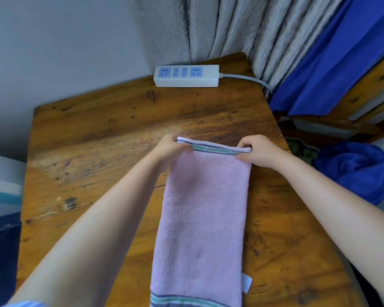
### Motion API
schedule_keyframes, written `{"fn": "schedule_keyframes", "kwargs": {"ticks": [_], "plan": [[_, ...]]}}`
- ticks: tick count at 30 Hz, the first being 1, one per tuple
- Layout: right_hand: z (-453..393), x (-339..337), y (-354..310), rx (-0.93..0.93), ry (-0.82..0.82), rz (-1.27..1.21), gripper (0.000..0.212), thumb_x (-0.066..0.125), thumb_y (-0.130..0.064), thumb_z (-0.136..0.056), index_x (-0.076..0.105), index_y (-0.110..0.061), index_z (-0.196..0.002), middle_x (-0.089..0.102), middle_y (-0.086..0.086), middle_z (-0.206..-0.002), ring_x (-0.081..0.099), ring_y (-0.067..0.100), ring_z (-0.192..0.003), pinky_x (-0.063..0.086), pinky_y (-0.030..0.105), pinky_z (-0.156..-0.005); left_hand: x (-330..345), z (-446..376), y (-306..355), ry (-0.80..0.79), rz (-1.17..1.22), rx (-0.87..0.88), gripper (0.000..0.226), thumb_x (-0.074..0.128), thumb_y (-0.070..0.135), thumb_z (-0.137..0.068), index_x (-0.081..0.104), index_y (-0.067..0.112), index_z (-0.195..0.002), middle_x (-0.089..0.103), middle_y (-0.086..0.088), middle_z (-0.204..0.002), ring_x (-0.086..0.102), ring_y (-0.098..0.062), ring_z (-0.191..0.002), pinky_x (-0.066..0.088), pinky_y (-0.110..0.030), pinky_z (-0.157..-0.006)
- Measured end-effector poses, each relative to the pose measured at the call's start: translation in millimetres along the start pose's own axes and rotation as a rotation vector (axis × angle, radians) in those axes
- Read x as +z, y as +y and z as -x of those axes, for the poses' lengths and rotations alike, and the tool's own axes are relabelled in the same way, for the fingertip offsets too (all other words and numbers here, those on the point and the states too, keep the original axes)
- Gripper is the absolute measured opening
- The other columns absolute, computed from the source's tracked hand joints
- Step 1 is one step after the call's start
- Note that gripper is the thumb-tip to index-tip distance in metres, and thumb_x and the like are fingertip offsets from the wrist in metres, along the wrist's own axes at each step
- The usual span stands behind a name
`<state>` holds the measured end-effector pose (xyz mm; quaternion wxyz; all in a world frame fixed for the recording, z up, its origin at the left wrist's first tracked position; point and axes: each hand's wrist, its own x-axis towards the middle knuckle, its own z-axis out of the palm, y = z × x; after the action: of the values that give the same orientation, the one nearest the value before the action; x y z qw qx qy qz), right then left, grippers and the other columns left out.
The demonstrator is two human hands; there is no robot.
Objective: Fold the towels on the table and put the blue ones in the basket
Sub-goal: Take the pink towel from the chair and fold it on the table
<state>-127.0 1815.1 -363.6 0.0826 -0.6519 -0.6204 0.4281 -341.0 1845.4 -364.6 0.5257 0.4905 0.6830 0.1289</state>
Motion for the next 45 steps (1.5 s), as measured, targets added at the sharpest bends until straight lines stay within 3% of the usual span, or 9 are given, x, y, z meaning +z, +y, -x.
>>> {"fn": "schedule_keyframes", "kwargs": {"ticks": [10, 14, 20, 23, 27, 31, 37, 41, 45], "plan": [[44, -17, -38, -0.227, 0.163, 0.137, 0.008, 0.062, -0.005, -0.079, 0.058, -0.012, -0.082, 0.052, 0.000, -0.084, 0.047, 0.015, -0.077, 0.037, 0.025, -0.060, -43, 50, 19, -0.062, -0.331, 0.391, 0.028, 0.062, -0.005, -0.075, 0.054, 0.021, -0.072, 0.049, 0.011, -0.065, 0.043, -0.001, -0.055, 0.032, 0.000, -0.042], [90, -5, -49, -0.268, 0.123, 0.174, 0.007, 0.065, -0.007, -0.077, 0.060, -0.008, -0.083, 0.054, 0.001, -0.084, 0.051, 0.018, -0.080, 0.042, 0.030, -0.070, -46, 87, -3, -0.078, -0.546, 0.551, 0.021, 0.064, -0.004, -0.072, 0.064, 0.005, -0.091, 0.049, 0.005, -0.068, 0.044, -0.013, -0.065, 0.031, -0.015, -0.051], [156, 36, -42, -0.287, 0.095, 0.315, 0.012, 0.067, -0.004, -0.075, 0.061, -0.004, -0.086, 0.057, 0.007, -0.089, 0.049, 0.017, -0.082, 0.040, 0.024, -0.069, -36, 147, -54, -0.092, -0.664, 0.808, 0.018, 0.067, -0.005, -0.069, 0.064, -0.004, -0.087, 0.058, -0.015, -0.079, 0.042, -0.018, -0.075, 0.027, -0.026, -0.062], [178, 56, -33, -0.321, 0.133, 0.376, 0.015, 0.067, 0.002, -0.070, 0.060, 0.000, -0.083, 0.058, 0.012, -0.087, 0.044, 0.017, -0.079, 0.030, 0.015, -0.063, -31, 166, -73, -0.073, -0.674, 0.897, 0.014, 0.067, -0.008, -0.068, 0.064, -0.004, -0.081, 0.059, -0.015, -0.074, 0.048, -0.025, -0.072, 0.031, -0.025, -0.062], [201, 88, -22, -0.377, 0.148, 0.504, 0.019, 0.065, 0.006, -0.062, 0.060, 0.001, -0.080, 0.060, 0.018, -0.089, 0.053, 0.034, -0.086, 0.037, 0.033, -0.072, -21, 189, -102, -0.127, -0.775, 1.042, 0.017, 0.066, -0.016, -0.055, 0.062, -0.004, -0.067, 0.060, -0.017, -0.061, 0.055, -0.033, -0.058, 0.038, -0.029, -0.053], [219, 115, -8, -0.399, 0.170, 0.591, 0.026, 0.067, 0.011, -0.049, 0.059, 0.000, -0.072, 0.060, 0.018, -0.082, 0.059, 0.036, -0.081, 0.039, 0.033, -0.070, -3, 203, -127, -0.130, -0.901, 1.137, 0.029, 0.074, -0.015, -0.039, 0.062, 0.000, -0.061, 0.057, -0.013, -0.054, 0.055, -0.029, -0.047, 0.045, -0.025, -0.042], [229, 137, 12, -0.385, 0.242, 0.627, 0.031, 0.068, 0.017, -0.044, 0.058, 0.000, -0.068, 0.061, 0.017, -0.080, 0.060, 0.037, -0.076, 0.048, 0.040, -0.069, 23, 212, -157, -0.164, -0.976, 1.089, 0.029, 0.078, -0.010, -0.041, 0.063, -0.001, -0.064, 0.060, -0.015, -0.058, 0.059, -0.029, -0.051, 0.047, -0.026, -0.039], [228, 146, 18, -0.406, 0.249, 0.678, 0.035, 0.070, 0.016, -0.039, 0.060, 0.001, -0.069, 0.063, 0.019, -0.081, 0.063, 0.038, -0.077, 0.052, 0.042, -0.067, 33, 199, -166, -0.161, -1.081, 0.865, 0.024, 0.052, 0.002, -0.083, 0.057, 0.001, -0.107, 0.059, -0.017, -0.102, 0.053, -0.028, -0.099, 0.043, -0.037, -0.075], [230, 151, 23, -0.378, 0.209, 0.682, 0.033, 0.074, 0.012, -0.043, 0.062, 0.001, -0.072, 0.064, 0.020, -0.086, 0.064, 0.039, -0.083, 0.052, 0.043, -0.068, 36, 196, -175, -0.281, -1.137, 0.816, 0.029, 0.042, 0.009, -0.091, 0.051, 0.005, -0.118, 0.053, -0.013, -0.115, 0.045, -0.024, -0.110, 0.041, -0.040, -0.086]]}}
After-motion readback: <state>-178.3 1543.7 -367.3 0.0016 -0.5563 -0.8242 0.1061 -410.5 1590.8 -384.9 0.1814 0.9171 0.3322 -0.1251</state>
